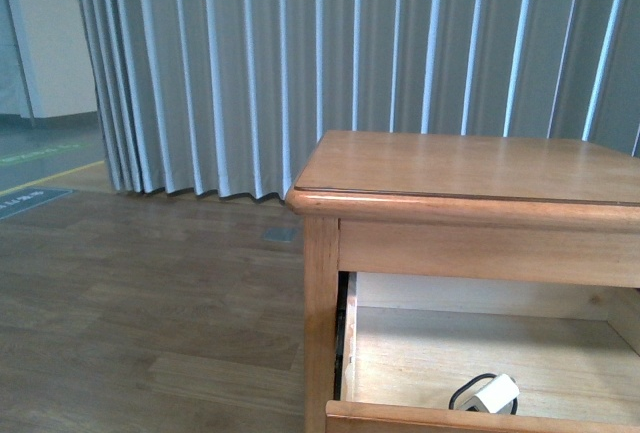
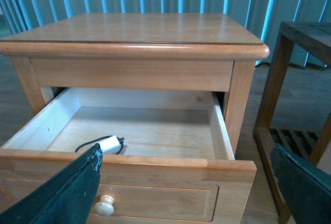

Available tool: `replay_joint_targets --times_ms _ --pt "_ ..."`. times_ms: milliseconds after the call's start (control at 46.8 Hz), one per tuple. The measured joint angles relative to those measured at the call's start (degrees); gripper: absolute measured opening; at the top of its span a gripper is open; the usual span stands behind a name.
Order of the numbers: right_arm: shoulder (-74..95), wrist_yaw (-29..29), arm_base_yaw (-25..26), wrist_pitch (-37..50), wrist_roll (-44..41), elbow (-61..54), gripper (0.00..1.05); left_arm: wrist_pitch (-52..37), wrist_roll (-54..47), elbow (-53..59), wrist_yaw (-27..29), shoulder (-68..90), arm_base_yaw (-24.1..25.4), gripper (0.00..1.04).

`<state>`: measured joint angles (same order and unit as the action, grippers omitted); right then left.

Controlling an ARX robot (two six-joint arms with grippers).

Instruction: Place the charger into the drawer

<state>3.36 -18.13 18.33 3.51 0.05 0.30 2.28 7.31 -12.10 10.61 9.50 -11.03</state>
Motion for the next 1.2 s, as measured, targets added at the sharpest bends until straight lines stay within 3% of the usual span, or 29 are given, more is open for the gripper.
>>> replay_joint_targets --times_ms 64,149,320,1196 --pt "0.0 0.0 0.0 0.0 0.02 0.0 0.96 -0.09 -2.91 1.6 -1.86 -0.83 1.62 0.49" --pt "0.0 -0.02 0.0 0.0 0.0 0.0 0.96 -0.13 -5.14 3.37 -9.44 -2.25 8.15 0.32" --pt "0.0 -0.02 0.0 0.0 0.02 0.0 0.96 -0.85 -6.19 5.33 -10.51 -3.89 10.71 0.04" --pt "0.0 0.0 0.0 0.0 0.0 0.0 0.96 -1.97 -6.88 11.41 -10.47 -9.31 10.86 0.04"
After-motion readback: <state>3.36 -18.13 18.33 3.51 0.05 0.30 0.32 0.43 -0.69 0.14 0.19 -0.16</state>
